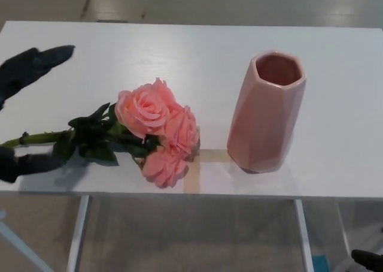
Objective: Use the left hand to pick up the rose and then lift and insert it into the pink vase.
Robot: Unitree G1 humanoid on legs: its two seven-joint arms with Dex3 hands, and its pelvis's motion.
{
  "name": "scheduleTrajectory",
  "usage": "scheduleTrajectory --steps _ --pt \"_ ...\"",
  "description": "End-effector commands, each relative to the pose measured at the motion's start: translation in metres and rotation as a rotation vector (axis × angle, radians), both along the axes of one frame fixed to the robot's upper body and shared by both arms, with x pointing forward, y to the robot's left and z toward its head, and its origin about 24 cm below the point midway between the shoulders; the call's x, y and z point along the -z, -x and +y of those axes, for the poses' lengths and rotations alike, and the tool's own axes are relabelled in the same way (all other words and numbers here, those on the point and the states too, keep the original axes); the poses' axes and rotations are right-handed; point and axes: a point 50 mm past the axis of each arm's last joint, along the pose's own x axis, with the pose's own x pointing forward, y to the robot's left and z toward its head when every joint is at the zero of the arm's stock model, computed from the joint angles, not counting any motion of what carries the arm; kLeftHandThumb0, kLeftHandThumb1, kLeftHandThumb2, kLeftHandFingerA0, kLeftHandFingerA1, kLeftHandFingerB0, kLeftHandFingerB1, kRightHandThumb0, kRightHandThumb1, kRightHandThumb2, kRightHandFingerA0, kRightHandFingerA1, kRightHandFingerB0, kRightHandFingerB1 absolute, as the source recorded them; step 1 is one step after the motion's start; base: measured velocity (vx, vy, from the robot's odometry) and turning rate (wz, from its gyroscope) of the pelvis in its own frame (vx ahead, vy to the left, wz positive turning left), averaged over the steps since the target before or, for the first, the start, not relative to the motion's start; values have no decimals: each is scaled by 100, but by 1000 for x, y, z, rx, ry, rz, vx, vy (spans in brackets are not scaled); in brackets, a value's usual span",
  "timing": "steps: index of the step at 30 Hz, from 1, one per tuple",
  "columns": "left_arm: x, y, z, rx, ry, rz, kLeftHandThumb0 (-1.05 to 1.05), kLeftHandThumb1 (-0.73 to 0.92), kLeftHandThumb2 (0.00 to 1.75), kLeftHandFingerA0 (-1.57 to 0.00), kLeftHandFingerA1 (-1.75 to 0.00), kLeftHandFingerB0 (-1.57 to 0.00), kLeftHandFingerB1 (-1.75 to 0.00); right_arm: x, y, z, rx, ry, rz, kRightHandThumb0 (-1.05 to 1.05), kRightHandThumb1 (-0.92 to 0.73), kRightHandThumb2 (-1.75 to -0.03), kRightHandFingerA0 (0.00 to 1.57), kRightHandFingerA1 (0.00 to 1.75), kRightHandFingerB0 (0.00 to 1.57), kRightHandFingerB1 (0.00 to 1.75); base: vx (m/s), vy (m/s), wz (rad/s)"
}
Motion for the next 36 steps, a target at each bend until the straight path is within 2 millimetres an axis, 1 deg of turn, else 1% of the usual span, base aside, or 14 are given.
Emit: scheduleTrajectory --steps 1,2,5,10,11,17,24,25,30,36 --pt "24 -41 10 -279 -384 176 -47 33 69 0 -15 -7 -24 4 7 0 -4 -10 27 -18 -62 -58 60 51 54 46 0 0 0" --pt "26 -45 10 -286 -393 188 -49 34 69 0 -12 -7 -23 4 6 0 -6 -9 25 -17 -62 -58 60 51 54 46 0 0 0" --pt "33 -56 7 -306 -434 220 -49 34 69 0 -11 -6 -21 3 6 -1 -3 -11 24 -18 -62 -58 60 51 53 46 0 0 0" --pt "39 -65 3 -315 -474 239 -51 35 69 0 -9 -5 -20 4 6 0 -1 -15 24 -18 -62 -58 60 51 54 46 0 0 0" --pt "44 -70 1 -315 -482 252 -51 35 70 0 -9 -5 -19 4 6 0 -2 -19 22 -18 -62 -58 59 51 54 46 0 0 0" --pt "51 -80 -8 -320 -499 259 -52 35 70 0 -7 -4 -19 3 4 0 1 -19 19 -19 -62 -58 60 51 54 46 0 0 0" --pt "54 -89 -16 -333 -526 279 -54 36 69 0 -2 -4 -16 2 3 2 0 -17 11 -19 -62 -58 60 51 54 47 0 0 0" --pt "53 -93 -19 -336 -540 286 -54 36 69 0 -2 -4 -16 2 3 2 0 -19 9 -19 -62 -58 60 51 54 47 0 0 0" --pt "53 -101 -28 -339 -564 285 -55 37 70 0 -3 -3 -17 1 1 1 -8 -21 7 -18 -62 -58 59 51 54 47 0 0 0" --pt "48 -104 -38 -328 -585 267 -56 37 70 0 -2 -4 -16 1 2 1 -6 -24 7 -19 -62 -58 59 51 54 47 0 0 0"
